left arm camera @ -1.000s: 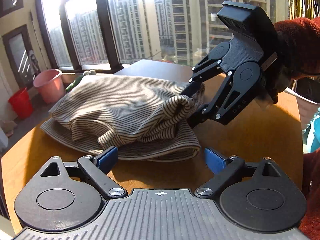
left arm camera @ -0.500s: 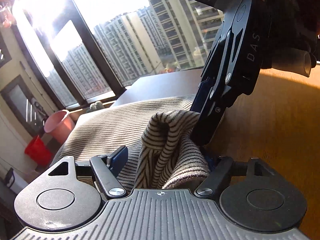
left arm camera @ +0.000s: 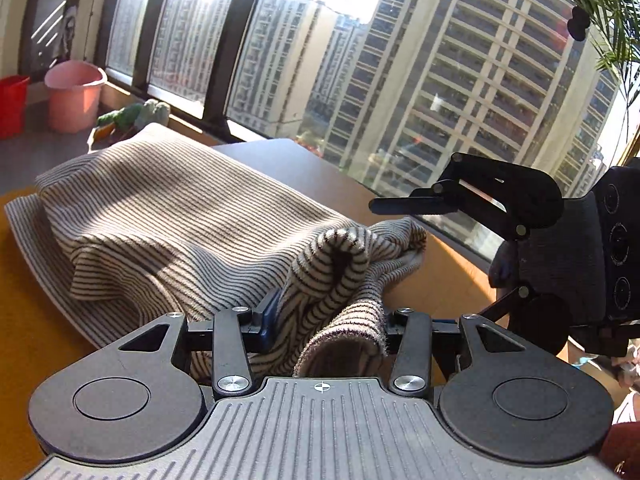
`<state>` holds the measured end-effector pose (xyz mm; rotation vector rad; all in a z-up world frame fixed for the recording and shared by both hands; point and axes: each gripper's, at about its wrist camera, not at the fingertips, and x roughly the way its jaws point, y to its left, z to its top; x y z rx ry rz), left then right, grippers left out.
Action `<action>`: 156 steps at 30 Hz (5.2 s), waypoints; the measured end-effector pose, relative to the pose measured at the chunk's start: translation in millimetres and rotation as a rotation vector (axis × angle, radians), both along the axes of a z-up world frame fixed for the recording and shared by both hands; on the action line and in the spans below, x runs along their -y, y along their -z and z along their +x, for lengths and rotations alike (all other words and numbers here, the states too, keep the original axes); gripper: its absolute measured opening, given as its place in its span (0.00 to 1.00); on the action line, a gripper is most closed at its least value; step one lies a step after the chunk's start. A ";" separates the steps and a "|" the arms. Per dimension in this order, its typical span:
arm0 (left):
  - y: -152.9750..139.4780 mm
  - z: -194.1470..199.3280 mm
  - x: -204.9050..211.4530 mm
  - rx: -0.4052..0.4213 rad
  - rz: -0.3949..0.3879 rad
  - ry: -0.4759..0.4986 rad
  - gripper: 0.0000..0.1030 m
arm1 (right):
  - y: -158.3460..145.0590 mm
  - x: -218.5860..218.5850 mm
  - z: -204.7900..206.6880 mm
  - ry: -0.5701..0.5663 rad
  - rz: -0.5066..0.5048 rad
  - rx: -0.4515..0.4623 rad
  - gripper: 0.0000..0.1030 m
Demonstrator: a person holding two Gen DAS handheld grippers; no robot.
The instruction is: Fold clothes
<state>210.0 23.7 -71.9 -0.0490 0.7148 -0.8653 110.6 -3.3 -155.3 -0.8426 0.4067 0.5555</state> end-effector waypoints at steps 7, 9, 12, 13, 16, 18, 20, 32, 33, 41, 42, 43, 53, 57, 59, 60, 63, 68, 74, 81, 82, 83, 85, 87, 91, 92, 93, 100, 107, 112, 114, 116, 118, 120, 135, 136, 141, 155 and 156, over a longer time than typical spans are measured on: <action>-39.0 -23.3 -48.9 0.030 -0.127 0.003 0.84 | -7.2 -12.6 5.2 -0.017 0.033 -0.133 0.25; -47.7 -15.5 -67.9 0.017 -0.198 -0.067 0.83 | -17.3 -11.9 -2.5 -0.014 0.061 -0.188 0.24; -49.3 2.7 -82.1 -0.051 -0.263 -0.165 0.62 | -40.3 -13.4 -21.1 -0.038 0.079 -0.251 0.24; -43.7 7.3 -80.9 -0.086 -0.262 -0.168 0.58 | -49.4 -14.3 -28.5 -0.051 0.081 -0.268 0.24; -19.9 21.0 -74.8 -0.209 -0.238 -0.152 0.54 | -81.3 -18.5 -55.2 -0.100 0.061 -0.268 0.24; -1.9 26.4 -76.2 -0.265 -0.214 -0.145 0.52 | -103.8 -23.0 -70.6 -0.134 0.021 -0.223 0.24; 14.6 30.6 -80.7 -0.319 -0.219 -0.131 0.50 | -122.5 -29.6 -72.7 -0.157 -0.012 -0.167 0.24; 51.0 61.7 -107.4 -0.437 -0.364 -0.098 0.39 | -82.0 -57.6 94.2 -0.113 0.042 -0.339 0.27; 51.8 62.4 -108.6 -0.434 -0.361 -0.103 0.36 | -73.3 -55.1 109.4 -0.090 0.075 -0.384 0.28; 2.0 37.8 -121.1 -0.105 -0.080 -0.238 0.79 | -41.4 -3.0 161.8 0.064 0.394 -0.610 0.44; -9.6 32.2 -124.4 -0.076 -0.097 -0.248 0.79 | -39.1 4.9 166.2 0.083 0.437 -0.633 0.45; -21.1 26.6 -127.7 -0.048 -0.115 -0.257 0.79 | -37.4 8.0 166.6 0.087 0.454 -0.636 0.45; -70.3 20.9 -29.5 0.063 -0.172 -0.002 0.88 | -31.3 30.7 173.5 0.122 0.570 -0.656 0.52; -33.7 45.4 -5.6 -0.028 -0.063 -0.035 0.80 | -40.7 45.0 170.9 0.178 0.603 -0.622 0.55; -32.4 47.5 -11.1 -0.036 -0.072 -0.046 0.80 | -55.9 61.1 161.9 0.221 0.631 -0.520 0.56; -32.6 48.1 -14.4 -0.039 -0.079 -0.051 0.80 | -65.1 69.0 154.6 0.258 0.640 -0.431 0.56; -30.0 49.4 -21.8 -0.047 -0.076 -0.052 0.81 | -90.4 83.1 127.3 0.319 0.632 -0.182 0.52; -22.3 55.4 -30.5 -0.069 -0.099 -0.063 0.86 | -87.0 72.7 99.6 0.235 0.699 -0.260 0.40; -24.9 54.0 -37.8 -0.051 -0.046 -0.098 0.86 | -12.7 77.1 129.1 0.420 0.775 -0.396 0.45; -72.2 43.6 -24.3 0.127 -0.019 -0.002 0.93 | -13.9 71.1 127.3 0.404 0.739 -0.362 0.48; -70.5 51.9 -18.7 0.129 0.002 0.004 0.93 | -14.4 72.4 127.6 0.407 0.746 -0.367 0.48; -65.2 64.1 -13.0 0.118 0.033 -0.003 0.93 | -15.0 73.8 127.8 0.410 0.753 -0.371 0.49; -47.1 91.5 -6.2 0.070 0.112 -0.061 0.88 | -25.6 74.7 115.9 0.417 0.746 -0.328 0.56; -27.4 114.8 -7.3 0.018 0.164 -0.137 0.93 | -37.5 79.8 99.0 0.419 0.753 -0.312 0.63; -15.1 126.5 -23.7 -0.066 0.071 -0.184 0.95 | -52.4 107.3 60.6 0.431 0.912 -0.418 0.79; -13.7 125.9 -25.6 -0.070 0.063 -0.192 0.96 | -47.3 112.9 52.6 0.439 0.951 -0.475 0.79; -12.3 125.3 -27.5 -0.073 0.056 -0.200 0.96 | -41.7 118.4 44.6 0.446 0.989 -0.534 0.79; -11.0 119.7 -36.3 -0.101 0.043 -0.235 0.96 | 24.1 93.4 25.1 0.468 1.105 -0.895 0.75; -2.5 95.3 -64.9 -0.241 -0.026 -0.263 0.94 | 27.2 90.4 70.2 0.513 1.196 -0.878 0.59; -15.8 66.8 -77.1 -0.213 -0.018 -0.272 0.90 | 17.7 104.1 99.3 0.568 1.161 -0.719 0.60; -29.8 56.8 -76.8 -0.151 -0.002 -0.273 0.90 | 11.0 104.7 104.9 0.585 1.139 -0.652 0.64; -48.0 48.0 -74.1 -0.047 0.030 -0.279 0.91 | 5.6 107.9 104.9 0.588 1.106 -0.596 0.66; -59.5 45.6 -70.7 0.021 0.048 -0.289 0.92 | 4.3 107.2 103.9 0.582 1.083 -0.566 0.67; -67.2 49.9 -66.9 0.054 0.050 -0.292 0.92 | 6.2 106.6 102.0 0.582 1.072 -0.554 0.67; -15.2 57.1 -65.8 -0.212 -0.059 -0.240 0.79 | 9.7 103.8 128.3 0.579 1.081 -0.591 0.68; -14.9 48.0 -62.6 -0.228 -0.080 -0.226 0.79 | 7.9 101.5 135.4 0.575 1.045 -0.576 0.70; -6.3 10.8 -29.0 -0.268 -0.164 -0.137 0.81 | -3.4 92.9 176.3 0.551 0.911 -0.516 0.72; 0.4 -3.1 -88.3 -0.331 -0.311 -0.322 0.52 | -53.7 8.4 24.2 0.134 0.562 -0.267 0.72; 3.6 -4.7 -87.7 -0.344 -0.322 -0.316 0.52 | -46.3 -4.2 17.6 0.118 0.505 -0.250 0.72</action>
